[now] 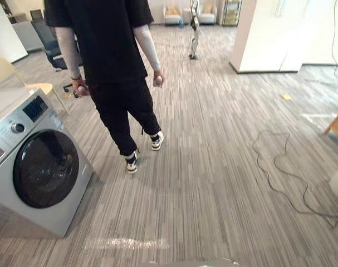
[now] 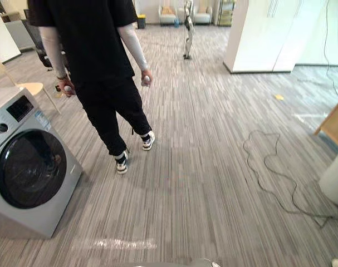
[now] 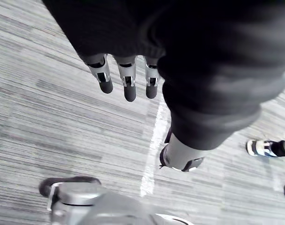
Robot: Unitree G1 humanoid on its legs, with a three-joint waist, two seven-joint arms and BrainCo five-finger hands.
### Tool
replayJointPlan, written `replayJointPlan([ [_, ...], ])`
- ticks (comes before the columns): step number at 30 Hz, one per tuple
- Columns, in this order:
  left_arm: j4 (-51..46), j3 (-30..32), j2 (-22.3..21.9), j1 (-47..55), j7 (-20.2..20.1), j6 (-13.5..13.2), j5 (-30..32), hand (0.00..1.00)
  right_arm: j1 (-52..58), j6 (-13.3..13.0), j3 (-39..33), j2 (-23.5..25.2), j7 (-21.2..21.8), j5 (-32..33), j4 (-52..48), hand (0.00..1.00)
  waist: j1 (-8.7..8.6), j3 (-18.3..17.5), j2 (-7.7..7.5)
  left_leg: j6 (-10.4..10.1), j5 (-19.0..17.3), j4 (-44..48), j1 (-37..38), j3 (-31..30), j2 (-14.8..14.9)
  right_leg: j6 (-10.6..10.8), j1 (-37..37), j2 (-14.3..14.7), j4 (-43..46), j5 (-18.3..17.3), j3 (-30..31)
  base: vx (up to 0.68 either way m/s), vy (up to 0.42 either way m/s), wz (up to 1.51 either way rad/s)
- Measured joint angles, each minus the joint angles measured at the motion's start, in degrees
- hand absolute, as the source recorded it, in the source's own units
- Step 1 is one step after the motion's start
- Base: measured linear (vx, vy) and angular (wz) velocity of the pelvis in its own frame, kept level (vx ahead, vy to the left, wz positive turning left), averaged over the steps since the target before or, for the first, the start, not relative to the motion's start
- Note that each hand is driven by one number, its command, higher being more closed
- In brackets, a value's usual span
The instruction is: Organize washtable
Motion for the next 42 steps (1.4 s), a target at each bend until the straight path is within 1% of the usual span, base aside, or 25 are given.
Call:
replayJointPlan([
  [3, -0.1, -1.2, -0.3, -2.0, 0.0, 0.0, 0.1, 0.0, -0.2, -0.1, 0.0, 0.1, -0.1, 0.0, -1.5, 0.0, -0.92, 0.5, 0.89, -0.3, 0.1, -5.4, 5.4, -1.4, 1.8, -0.1, -4.5, 3.9, -12.6, -2.7, -3.6, 0.41, -0.055, 0.29],
  [6, -1.0, -1.1, -1.9, -5.2, 0.2, -0.3, 0.5, 0.0, -0.2, -0.2, -0.2, 0.6, -0.2, 0.1, -3.6, 0.0, -1.38, 1.7, 3.2, -1.7, -0.7, -9.6, 9.8, -2.9, 5.0, 0.5, -8.8, 8.6, -35.9, 0.7, -4.0, 0.52, -0.12, 0.34],
  [7, -1.9, -0.9, -2.3, -5.7, 0.3, -0.4, 0.8, 0.0, -0.1, 0.2, -0.1, 0.6, -0.2, 0.1, -4.0, 0.0, -1.62, 2.1, 3.35, -3.1, -0.8, -10.2, 11.2, -2.6, 5.9, 0.3, -9.1, 9.8, -45.7, 5.2, -2.8, 0.55, -0.178, 0.37],
  [8, -2.6, 0.6, -2.5, -5.7, 0.4, -0.5, 1.0, 0.0, 0.1, 0.6, -0.1, 1.1, -0.2, 0.1, -4.0, 0.0, -1.85, 2.6, 2.94, -4.6, -1.2, -10.0, 12.7, -2.5, 6.6, 0.5, -9.0, 10.5, -48.4, 12.8, -1.4, 0.57, -0.195, 0.36],
  [9, -2.8, 1.2, -3.0, -5.8, 0.6, -0.5, 1.1, 0.0, 0.1, 0.8, 0.1, 1.3, -0.2, 0.1, -4.0, 0.0, -1.97, 2.6, 2.98, -5.6, -1.2, -9.7, 13.3, -2.4, 7.3, -0.6, -8.6, 10.7, -48.2, 16.7, -1.2, 0.6, -0.223, 0.24],
  [12, -3.2, 5.9, -5.3, -6.7, 0.9, -0.7, 2.0, 0.0, 0.1, 0.9, 0.0, 0.8, -0.2, 0.0, -5.9, 0.0, -1.88, 3.7, 3.95, -11.5, 4.5, -2.5, 13.8, -1.3, 10.9, -3.9, -7.9, 12.3, -38.4, 8.4, -3.4, 0.63, -0.284, 0.06],
  [14, -3.3, 9.2, -5.6, -6.8, 0.9, -0.8, 2.1, 0.0, 0.1, 1.0, -0.4, 0.8, -0.1, 0.0, -6.2, 0.0, -1.97, 3.7, 4.12, -9.9, 8.3, 6.8, 10.6, -1.6, 12.5, -4.6, -5.4, 13.0, -38.1, 5.3, -4.3, 0.55, -0.251, 0.04],
  [16, -3.3, 12.5, -5.9, -6.5, 0.6, -0.6, 2.1, 0.0, 0.5, 1.0, -1.4, 1.3, -0.1, 0.0, -7.6, 0.0, -2.22, 3.8, 4.22, -8.8, 19.4, 27.2, 1.7, -2.1, 16.4, -5.6, 0.0, 15.0, -41.3, 2.6, -4.6, 0.54, -0.232, -0.02],
  [18, -3.4, 13.4, -5.7, -5.8, 0.0, -0.2, 2.0, 0.0, 0.3, 0.9, -1.4, 1.1, -0.1, -0.1, -7.9, 0.0, -1.3, 4.2, 4.58, -7.4, 18.6, 44.8, -6.4, 2.0, 23.2, -7.3, 6.2, 18.2, -45.5, 1.2, -3.4, 0.37, -0.163, -0.35],
  [19, -3.4, 13.3, -5.4, -5.4, 0.0, -0.2, 2.0, 0.0, 0.1, 0.9, -1.4, 1.1, -0.1, -0.1, -7.6, 0.0, -0.97, 4.4, 4.09, -5.9, 17.5, 47.8, -8.3, 2.8, 24.2, -7.9, 8.1, 18.7, -46.6, 0.7, -2.9, 0.37, -0.145, -0.4],
  [21, -3.5, 11.8, -4.4, -4.5, 0.1, 0.1, 2.0, 0.0, -1.3, 1.0, 0.8, 0.6, -0.2, -0.1, -5.2, 0.0, 0.08, 5.1, 2.72, -6.4, 13.1, 51.6, -14.2, 3.9, 23.5, -7.9, 14.7, 18.5, -50.6, -0.1, -1.0, 0.37, -0.099, -0.39],
  [23, -3.5, 9.3, -4.2, -3.6, 0.1, 0.2, 2.1, 0.0, -2.3, 1.1, 3.1, -0.7, -0.1, -1.3, -4.1, 0.0, 0.7, 5.0, 2.66, -7.3, 9.9, 47.0, -19.4, 5.9, 21.9, -7.7, 18.9, 18.1, -53.7, -0.5, 1.0, 0.3, -0.025, -0.4],
  [24, -3.4, 8.9, -4.2, -3.1, 0.2, 0.2, 2.0, 0.0, -3.6, 1.1, 3.3, -1.1, -0.2, -1.8, -3.4, 0.0, 0.7, 5.0, 2.58, -7.4, 8.6, 41.3, -21.3, 7.1, 20.5, -7.2, 20.4, 17.5, -54.5, -1.0, 1.9, 0.34, 0.056, -0.39],
  [26, -3.1, 6.8, -3.9, -2.6, 0.6, 0.3, 2.0, 0.0, -5.2, 0.8, 3.5, -1.2, -0.2, -2.0, -3.4, 0.0, 0.9, 5.0, 2.49, -8.1, 8.4, 17.9, -23.6, 8.8, 14.5, -5.6, 23.0, 15.3, -55.3, -3.4, 3.4, 0.41, 0.098, -0.35],
  [29, -2.9, 4.3, -4.3, -1.3, 0.9, 0.1, 2.2, 0.0, -5.2, 0.7, 5.3, -2.6, -0.1, -2.2, -3.4, 0.0, 1.82, 4.1, 4.48, -11.1, 12.9, -7.8, -25.0, 5.0, 10.1, -2.9, 26.1, 15.2, -57.5, -6.7, 5.0, 0.47, 0.186, -0.21],
  [30, -2.8, 4.3, -4.3, -1.0, 1.0, 0.2, 2.3, 0.0, -5.0, 0.7, 5.4, -2.7, -0.1, -2.2, -3.2, 0.0, 2.26, 3.9, 4.14, -9.8, 16.0, -6.7, -25.6, 4.4, 9.7, -2.4, 27.1, 14.7, -57.8, -7.5, 5.4, 0.58, 0.279, -0.38],
  [32, -1.7, 4.6, -2.7, 1.2, 1.0, 0.3, 2.8, 0.0, -1.9, 0.5, 5.0, -1.4, -0.1, -2.3, -2.2, 0.0, 3.16, -0.1, 0.58, -3.4, 21.9, -4.5, -25.5, 3.7, 5.4, -0.8, 26.4, 10.9, -51.5, -8.7, 7.8, 0.68, 0.265, -0.18],
  [33, -1.4, 4.6, -2.2, 1.1, 0.9, 0.3, 2.8, 0.0, -1.7, 0.2, 4.7, -1.0, 0.0, -2.3, -1.3, 0.0, 3.12, -0.6, 0.11, -3.0, 21.6, -3.7, -25.0, 3.9, 4.5, -0.6, 24.8, 10.2, -46.7, -8.6, 8.5, 0.83, 0.292, 0.1],
  [34, -0.5, 4.6, -1.3, 0.6, 0.9, 0.3, 2.8, 0.0, -1.5, 0.2, 3.1, 0.1, 0.1, -2.2, 0.7, 0.0, 3.11, -0.4, -2.0, -2.0, 18.2, -2.2, -22.9, 4.2, 2.2, 3.0, 20.9, 9.0, -34.0, -6.2, 10.3, 0.67, 0.246, 0.23],
  [35, -0.2, 4.6, -0.4, 0.5, 0.7, 0.4, 2.7, 0.0, -1.1, 0.3, 1.1, 1.4, 0.3, -1.8, 1.6, 0.0, 2.38, -0.3, -3.4, -1.1, 15.5, -1.7, -20.1, 4.2, 0.4, 6.5, 18.2, 8.4, -24.1, 0.3, 12.4, 0.65, 0.216, 0.28],
  [37, -0.2, 4.5, 0.1, 0.6, 0.0, 0.7, 2.7, 0.0, -0.6, 0.2, 0.2, 2.0, 0.5, -1.6, 1.4, 0.0, 1.63, -0.2, -3.38, -0.1, 11.9, -2.6, -13.7, 3.8, -1.2, 8.4, 13.8, 7.4, -10.2, 11.1, 12.2, 0.56, 0.147, 0.06],
  [38, -0.2, 4.4, 0.0, 0.5, -0.1, 0.8, 2.8, 0.0, -0.2, 0.1, -0.1, 1.8, 0.6, -1.5, 1.0, 0.0, 1.44, -0.2, -2.97, -0.1, 10.6, -3.6, -10.1, 3.2, -1.5, 6.0, 11.8, 5.5, -5.1, 10.0, 8.7, 0.8, 0.219, -0.01],
  [39, -0.2, 3.3, 0.1, 0.0, -0.1, 0.9, 2.8, 0.0, 0.2, -0.2, 0.0, 1.4, 1.3, -1.3, 0.3, 0.0, 0.3, -0.1, -1.87, 0.1, 9.2, -6.7, -4.1, 1.6, -1.2, 0.1, 8.3, 4.0, -0.8, 6.0, 3.1, 0.54, 0.157, 0.05],
  [40, -0.2, 2.9, 0.2, -0.1, -0.2, 0.9, 2.8, 0.0, 0.3, -0.3, 0.0, 1.4, 1.3, -1.2, 0.2, 0.0, 0.14, 0.0, -1.73, 0.1, 9.1, -7.3, -3.0, 1.4, -1.2, -0.6, 7.5, 4.0, -0.6, 5.5, 2.4, 0.51, 0.122, 0.13],
  [42, 0.1, 0.1, 0.7, -2.5, -0.2, 0.8, 3.2, 0.0, 0.8, -0.6, 0.0, 1.6, 1.4, -1.0, -1.3, 0.0, -0.9, 0.6, -0.88, -0.3, 7.8, -10.6, 3.1, 0.3, 0.2, -0.6, 2.8, 6.0, -7.0, -0.2, -0.2, 0.46, 0.031, 0.29],
])
